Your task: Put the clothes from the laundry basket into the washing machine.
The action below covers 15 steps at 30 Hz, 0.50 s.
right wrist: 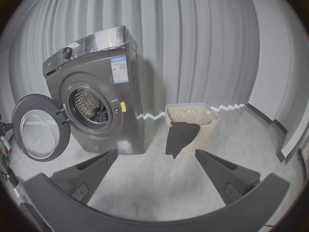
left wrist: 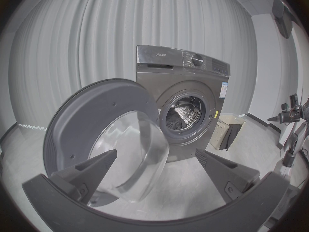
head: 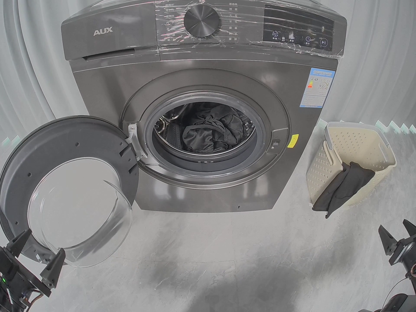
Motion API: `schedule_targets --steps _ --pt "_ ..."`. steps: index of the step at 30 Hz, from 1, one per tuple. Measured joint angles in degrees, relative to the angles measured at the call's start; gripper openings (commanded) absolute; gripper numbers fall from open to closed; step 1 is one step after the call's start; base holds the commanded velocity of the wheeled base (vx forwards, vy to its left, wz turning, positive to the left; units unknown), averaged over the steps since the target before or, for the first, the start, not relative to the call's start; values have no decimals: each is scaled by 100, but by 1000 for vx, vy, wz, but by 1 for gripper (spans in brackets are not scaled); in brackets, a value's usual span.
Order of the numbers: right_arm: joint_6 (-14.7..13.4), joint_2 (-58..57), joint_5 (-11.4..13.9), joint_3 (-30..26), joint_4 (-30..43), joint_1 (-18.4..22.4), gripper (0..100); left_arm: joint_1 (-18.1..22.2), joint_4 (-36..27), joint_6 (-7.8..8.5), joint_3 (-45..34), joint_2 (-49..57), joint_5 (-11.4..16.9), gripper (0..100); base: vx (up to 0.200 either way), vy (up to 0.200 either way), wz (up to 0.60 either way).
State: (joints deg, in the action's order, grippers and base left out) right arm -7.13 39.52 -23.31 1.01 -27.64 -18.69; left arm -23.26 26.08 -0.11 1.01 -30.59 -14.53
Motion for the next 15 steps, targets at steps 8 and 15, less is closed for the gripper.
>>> schedule_targets --steps 8,15 --pt "416 -1759 256 0 1172 592 100 807 -1519 1 0 1480 833 100 0 0 0" --pt "675 -3012 368 -2 2288 1193 100 1624 -2020 -24 0 2238 1044 100 0 0 0"
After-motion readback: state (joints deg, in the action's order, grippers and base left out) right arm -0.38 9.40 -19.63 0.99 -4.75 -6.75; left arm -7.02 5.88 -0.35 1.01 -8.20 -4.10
